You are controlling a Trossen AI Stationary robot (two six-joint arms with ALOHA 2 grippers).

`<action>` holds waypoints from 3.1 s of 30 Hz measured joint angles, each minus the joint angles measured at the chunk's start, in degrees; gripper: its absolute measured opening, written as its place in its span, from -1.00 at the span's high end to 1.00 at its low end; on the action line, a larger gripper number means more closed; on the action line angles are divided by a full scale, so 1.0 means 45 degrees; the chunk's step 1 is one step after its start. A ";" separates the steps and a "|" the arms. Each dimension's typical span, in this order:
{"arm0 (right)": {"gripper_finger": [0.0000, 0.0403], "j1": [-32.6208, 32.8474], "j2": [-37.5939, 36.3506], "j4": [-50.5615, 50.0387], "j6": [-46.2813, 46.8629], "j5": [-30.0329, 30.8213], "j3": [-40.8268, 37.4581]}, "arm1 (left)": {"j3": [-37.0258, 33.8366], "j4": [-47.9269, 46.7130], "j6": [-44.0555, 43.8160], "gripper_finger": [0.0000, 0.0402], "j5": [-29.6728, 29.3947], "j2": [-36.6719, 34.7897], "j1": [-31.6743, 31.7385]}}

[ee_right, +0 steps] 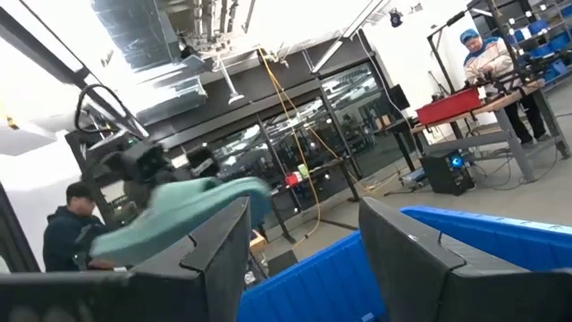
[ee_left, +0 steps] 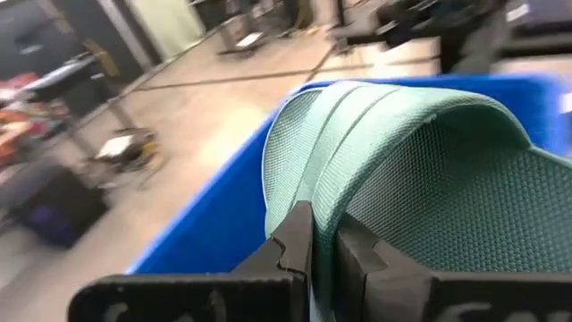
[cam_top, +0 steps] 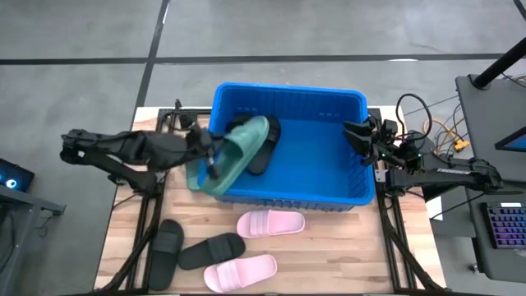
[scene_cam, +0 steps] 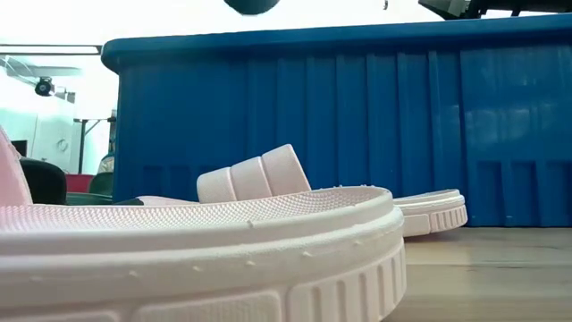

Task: Pick and place slides into bin
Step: Put the bottom green slide into the blue bin

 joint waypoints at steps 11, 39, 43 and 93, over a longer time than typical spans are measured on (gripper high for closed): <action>0.00 0.0000 0.0000 0.0285 0.0128 0.1862 0.0000 | 0.0539 0.1664 0.2602 1.00 0.2180 0.2134 0.3902; 0.00 0.0000 -0.0086 0.0965 -0.0151 0.2136 0.0000 | 0.3912 0.5638 0.6307 1.00 -0.0017 1.1547 0.4555; 0.00 0.0000 -0.0083 0.0916 -0.0243 0.2136 0.0000 | 0.4527 0.5606 0.6325 1.00 -0.0397 1.2070 0.4560; 0.00 0.0000 -0.0092 0.0838 -0.0345 0.1777 0.0000 | 0.4636 0.4923 0.5154 0.52 0.1001 1.4325 0.5172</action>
